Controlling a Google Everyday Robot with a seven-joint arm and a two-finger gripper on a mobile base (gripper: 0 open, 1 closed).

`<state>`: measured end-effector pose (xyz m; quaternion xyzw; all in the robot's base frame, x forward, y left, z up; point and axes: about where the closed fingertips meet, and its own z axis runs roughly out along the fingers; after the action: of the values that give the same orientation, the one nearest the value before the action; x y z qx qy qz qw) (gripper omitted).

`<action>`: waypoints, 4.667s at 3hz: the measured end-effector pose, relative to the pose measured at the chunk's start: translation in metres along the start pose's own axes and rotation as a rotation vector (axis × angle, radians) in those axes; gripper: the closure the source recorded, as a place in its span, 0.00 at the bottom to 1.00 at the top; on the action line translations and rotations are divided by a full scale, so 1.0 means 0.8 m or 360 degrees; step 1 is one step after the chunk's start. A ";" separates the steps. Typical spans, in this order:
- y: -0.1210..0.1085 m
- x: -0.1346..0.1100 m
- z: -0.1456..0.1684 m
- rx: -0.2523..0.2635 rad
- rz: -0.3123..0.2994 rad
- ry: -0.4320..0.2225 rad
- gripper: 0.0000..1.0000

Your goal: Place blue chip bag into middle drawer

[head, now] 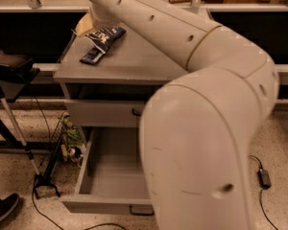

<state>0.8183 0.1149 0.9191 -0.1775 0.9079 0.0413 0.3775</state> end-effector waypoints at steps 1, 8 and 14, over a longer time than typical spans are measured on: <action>0.004 -0.010 0.046 -0.0007 0.0193 -0.0008 0.00; 0.061 -0.025 0.145 -0.0067 0.0228 0.0196 0.65; -0.059 -0.055 -0.006 0.0057 0.0129 -0.0013 1.00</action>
Offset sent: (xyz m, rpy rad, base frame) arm 0.0857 0.0605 -0.0279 0.2693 0.0324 -0.1624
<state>0.8605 0.0829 0.9564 -0.1337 0.9134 0.0410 0.3824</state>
